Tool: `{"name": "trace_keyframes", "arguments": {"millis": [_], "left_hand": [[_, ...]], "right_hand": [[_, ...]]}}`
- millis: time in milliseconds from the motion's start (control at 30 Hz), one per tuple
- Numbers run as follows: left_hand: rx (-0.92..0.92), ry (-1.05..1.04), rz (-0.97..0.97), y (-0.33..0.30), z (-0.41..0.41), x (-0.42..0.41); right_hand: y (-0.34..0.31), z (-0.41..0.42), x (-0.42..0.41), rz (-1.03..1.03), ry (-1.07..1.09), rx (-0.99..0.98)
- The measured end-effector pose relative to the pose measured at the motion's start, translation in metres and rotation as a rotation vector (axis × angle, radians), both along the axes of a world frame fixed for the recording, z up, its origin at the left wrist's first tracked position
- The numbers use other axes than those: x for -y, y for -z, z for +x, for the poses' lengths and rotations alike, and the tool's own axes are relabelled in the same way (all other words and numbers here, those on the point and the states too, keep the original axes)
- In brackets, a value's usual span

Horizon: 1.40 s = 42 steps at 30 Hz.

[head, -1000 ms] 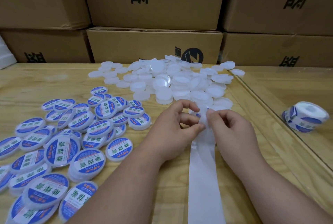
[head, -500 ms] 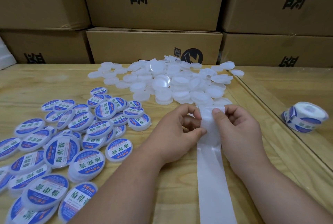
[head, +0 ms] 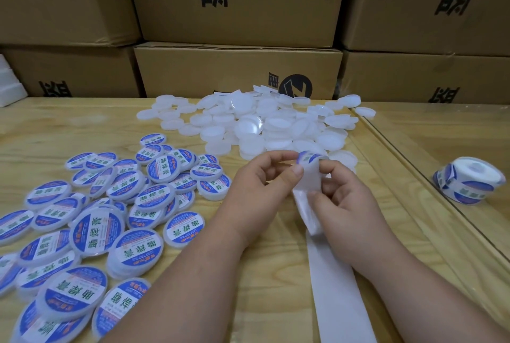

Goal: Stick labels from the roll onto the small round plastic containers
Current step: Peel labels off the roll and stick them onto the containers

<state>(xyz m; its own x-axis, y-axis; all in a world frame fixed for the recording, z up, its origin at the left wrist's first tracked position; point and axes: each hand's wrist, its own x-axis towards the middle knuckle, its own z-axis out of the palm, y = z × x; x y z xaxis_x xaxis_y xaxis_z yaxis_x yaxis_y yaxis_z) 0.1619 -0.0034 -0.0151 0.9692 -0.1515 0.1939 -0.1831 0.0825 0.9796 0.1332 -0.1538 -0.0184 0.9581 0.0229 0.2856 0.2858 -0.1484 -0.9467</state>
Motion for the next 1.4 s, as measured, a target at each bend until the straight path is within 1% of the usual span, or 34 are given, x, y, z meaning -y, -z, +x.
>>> {"name": "trace_keyframes", "arguments": {"millis": [100, 267, 333, 433, 500, 633, 767, 867, 967, 1033, 1133, 1200, 1233, 1300, 1333, 1400], "left_hand": [[-0.013, -0.018, -0.108, -0.001, 0.003, -0.003], [-0.014, -0.107, -0.206, 0.001, 0.008, -0.008], [-0.024, -0.094, -0.261, 0.002, 0.009, -0.009], [-0.021, -0.058, -0.263, 0.002, 0.009, -0.009], [-0.017, -0.050, -0.245, 0.003, 0.010, -0.009], [-0.004, -0.061, -0.216, 0.005, 0.011, -0.008], [0.005, -0.179, -0.178, 0.008, 0.013, -0.005], [-0.003, -0.248, -0.146, 0.009, 0.013, -0.005], [-0.001, -0.266, -0.020, 0.009, 0.012, -0.001], [0.019, -0.207, 0.150, 0.009, 0.009, 0.002], [0.099, -0.037, 0.535, 0.010, 0.001, 0.007], [0.194, 0.046, 0.829, 0.012, -0.001, 0.009], [0.235, 0.071, 0.937, 0.011, -0.001, 0.010], [0.293, 0.099, 1.050, 0.010, -0.002, 0.011], [0.305, 0.100, 1.064, 0.011, -0.003, 0.012], [0.300, 0.071, 1.029, 0.012, -0.004, 0.012]], "right_hand": [[0.000, -0.001, -0.002, -0.019, -0.025, -0.047], [-0.001, -0.003, 0.000, -0.135, 0.001, -0.050], [-0.001, -0.003, 0.000, -0.198, 0.019, -0.048], [-0.001, -0.004, -0.001, -0.252, 0.020, -0.056], [-0.002, -0.005, -0.001, -0.221, 0.019, -0.067], [-0.005, -0.008, -0.001, -0.113, -0.022, -0.006], [-0.005, -0.007, -0.002, -0.084, 0.036, 0.068], [-0.001, -0.004, -0.002, -0.053, 0.106, 0.088], [-0.001, -0.002, 0.000, 0.027, 0.248, 0.116], [-0.002, 0.000, 0.005, 0.079, 0.394, 0.151], [-0.003, 0.004, 0.013, 0.117, 0.563, 0.169], [-0.002, 0.005, 0.015, 0.126, 0.601, 0.158], [-0.001, 0.005, 0.016, 0.124, 0.608, 0.154], [0.000, 0.006, 0.016, 0.115, 0.613, 0.150], [0.000, 0.006, 0.016, 0.113, 0.613, 0.148], [0.000, 0.006, 0.015, 0.121, 0.612, 0.142]]}}
